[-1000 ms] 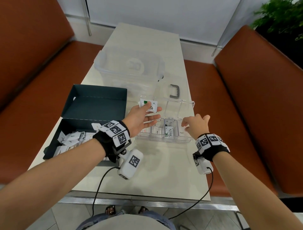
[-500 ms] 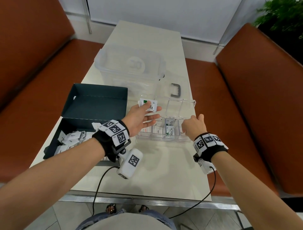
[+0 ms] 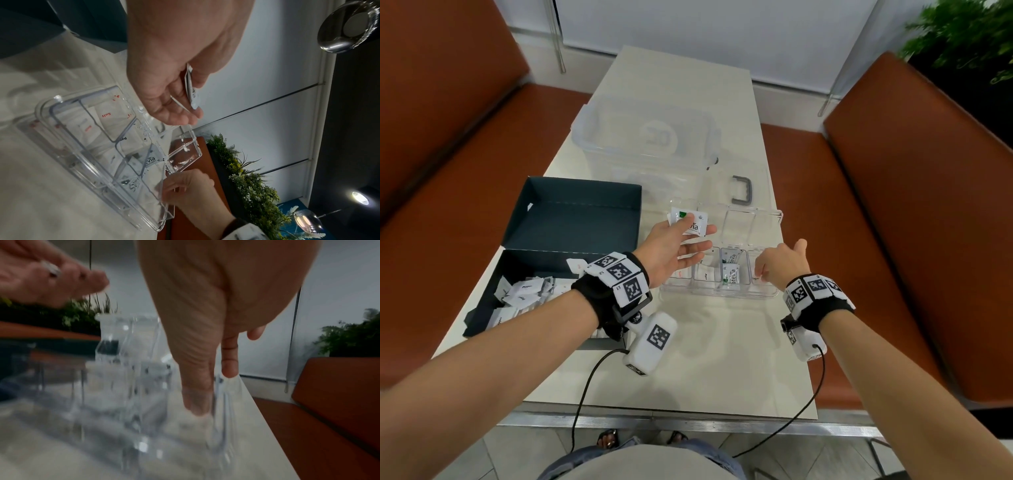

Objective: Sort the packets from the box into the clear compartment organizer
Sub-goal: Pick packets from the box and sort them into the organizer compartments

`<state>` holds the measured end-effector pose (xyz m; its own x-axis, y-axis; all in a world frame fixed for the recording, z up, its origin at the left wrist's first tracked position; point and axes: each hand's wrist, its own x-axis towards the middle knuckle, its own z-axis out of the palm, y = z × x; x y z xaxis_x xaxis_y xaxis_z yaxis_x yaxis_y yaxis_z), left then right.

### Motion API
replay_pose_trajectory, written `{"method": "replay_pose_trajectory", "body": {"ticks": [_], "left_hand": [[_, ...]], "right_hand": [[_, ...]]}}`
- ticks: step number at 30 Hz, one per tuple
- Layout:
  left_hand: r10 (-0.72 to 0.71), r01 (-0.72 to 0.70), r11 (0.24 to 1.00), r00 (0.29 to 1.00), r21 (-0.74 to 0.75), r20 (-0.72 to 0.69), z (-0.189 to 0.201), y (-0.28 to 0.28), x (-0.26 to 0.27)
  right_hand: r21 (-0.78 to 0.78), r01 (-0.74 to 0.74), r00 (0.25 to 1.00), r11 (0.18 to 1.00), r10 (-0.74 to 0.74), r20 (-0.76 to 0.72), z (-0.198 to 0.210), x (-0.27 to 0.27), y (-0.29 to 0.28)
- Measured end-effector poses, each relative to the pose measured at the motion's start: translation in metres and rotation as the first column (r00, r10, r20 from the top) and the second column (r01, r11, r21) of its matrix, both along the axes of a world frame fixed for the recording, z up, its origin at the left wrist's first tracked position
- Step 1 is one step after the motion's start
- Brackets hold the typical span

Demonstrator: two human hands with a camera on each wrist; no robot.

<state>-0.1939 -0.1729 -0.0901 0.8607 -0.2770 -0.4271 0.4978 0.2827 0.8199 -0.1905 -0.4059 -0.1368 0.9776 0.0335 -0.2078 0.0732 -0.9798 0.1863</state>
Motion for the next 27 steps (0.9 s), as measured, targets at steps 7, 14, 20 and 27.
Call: {"method": "replay_pose_trajectory", "body": {"ticks": [7,14,20,27], "left_hand": [[-0.072,0.073,0.997,0.996,-0.022,0.06,-0.003,0.001,0.001],[-0.142,0.136,0.989,0.984,0.063,0.11,-0.003,-0.002,-0.003],[-0.229,0.225,0.973,0.965,0.045,0.13,0.001,0.0,-0.005],[-0.265,0.198,0.942,0.935,0.272,0.236,0.001,-0.005,0.0]], "right_hand": [[0.649,-0.113,0.945,0.753,-0.121,0.305,0.069,-0.009,0.039],[0.902,-0.016,0.985,0.432,-0.15,0.089,0.083,-0.017,0.072],[0.923,0.109,0.974,0.369,-0.224,-0.025,0.078,-0.012,0.062],[0.943,0.1,0.977,0.318,-0.21,-0.033,0.079,-0.007,0.054]]}}
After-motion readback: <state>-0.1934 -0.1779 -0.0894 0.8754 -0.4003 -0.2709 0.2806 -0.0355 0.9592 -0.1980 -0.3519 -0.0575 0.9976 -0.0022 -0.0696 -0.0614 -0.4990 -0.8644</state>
